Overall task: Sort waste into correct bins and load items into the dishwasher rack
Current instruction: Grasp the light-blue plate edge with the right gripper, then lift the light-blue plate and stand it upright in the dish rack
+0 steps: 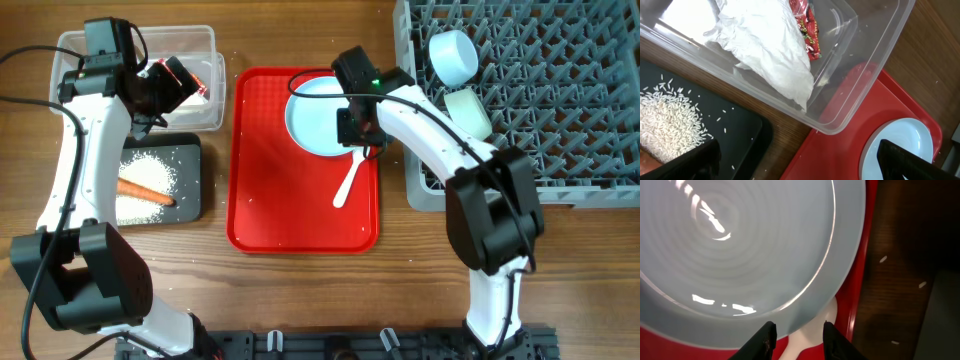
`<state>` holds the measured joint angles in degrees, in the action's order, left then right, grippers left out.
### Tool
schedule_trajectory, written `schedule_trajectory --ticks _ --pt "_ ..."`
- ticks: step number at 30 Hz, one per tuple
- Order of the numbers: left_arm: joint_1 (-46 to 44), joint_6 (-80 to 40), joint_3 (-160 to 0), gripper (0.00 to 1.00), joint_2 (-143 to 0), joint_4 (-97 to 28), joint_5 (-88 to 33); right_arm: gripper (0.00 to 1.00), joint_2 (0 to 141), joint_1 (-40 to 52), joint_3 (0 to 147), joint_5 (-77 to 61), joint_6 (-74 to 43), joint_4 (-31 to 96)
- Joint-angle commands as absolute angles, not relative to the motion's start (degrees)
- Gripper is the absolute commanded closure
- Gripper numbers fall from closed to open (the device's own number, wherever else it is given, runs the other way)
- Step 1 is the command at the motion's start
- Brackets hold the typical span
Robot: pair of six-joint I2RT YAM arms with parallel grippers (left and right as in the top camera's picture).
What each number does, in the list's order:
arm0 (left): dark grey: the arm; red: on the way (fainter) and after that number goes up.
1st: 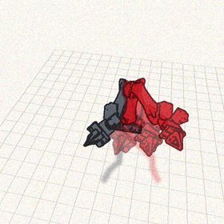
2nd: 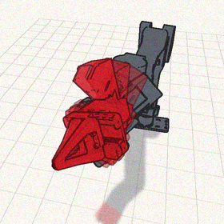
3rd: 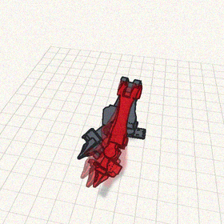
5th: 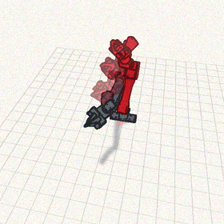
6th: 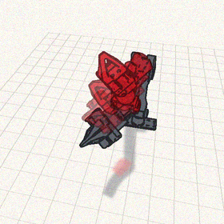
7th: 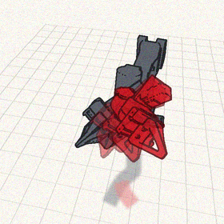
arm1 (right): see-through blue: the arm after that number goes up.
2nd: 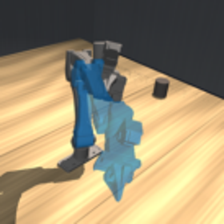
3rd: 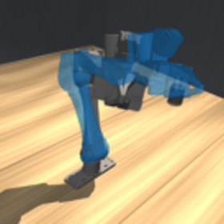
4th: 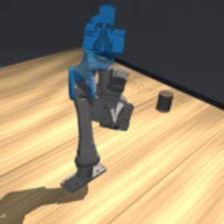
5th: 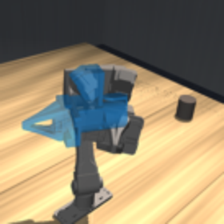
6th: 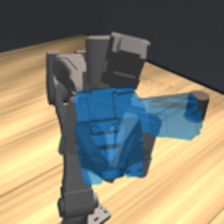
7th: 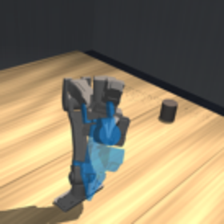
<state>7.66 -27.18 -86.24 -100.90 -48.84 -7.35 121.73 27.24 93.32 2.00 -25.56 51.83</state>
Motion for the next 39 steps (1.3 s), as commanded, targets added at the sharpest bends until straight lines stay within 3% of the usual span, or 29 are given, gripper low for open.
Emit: schedule_trajectory --ticks 1,9,17,26,32,39 --pt "7.79 -27.66 -87.07 0.00 -100.18 -48.84 -7.84 0.67 123.76 25.85 92.49 3.51 -27.18 51.94" --pt "7.79 -27.68 -87.07 0.00 -100.18 -48.84 -7.84 0.69 126.28 25.36 92.49 3.49 -24.10 48.95" --pt "7.79 -27.66 -87.07 0.00 -100.18 -48.84 -7.84 0.96 128.97 25.34 92.49 3.53 -19.49 46.96" --pt "7.79 -27.66 -87.07 0.00 -100.18 -48.84 -7.84 0.96 127.94 25.02 96.27 1.56 -17.76 47.29" --pt "7.79 -27.68 -87.07 0.00 -100.18 -48.84 -7.84 0.96 117.40 22.04 104.47 -5.63 -13.74 48.90" --pt "7.79 -27.66 -87.07 0.00 -100.18 -48.84 -7.84 0.96 100.09 10.17 105.91 7.79 -12.51 49.54"
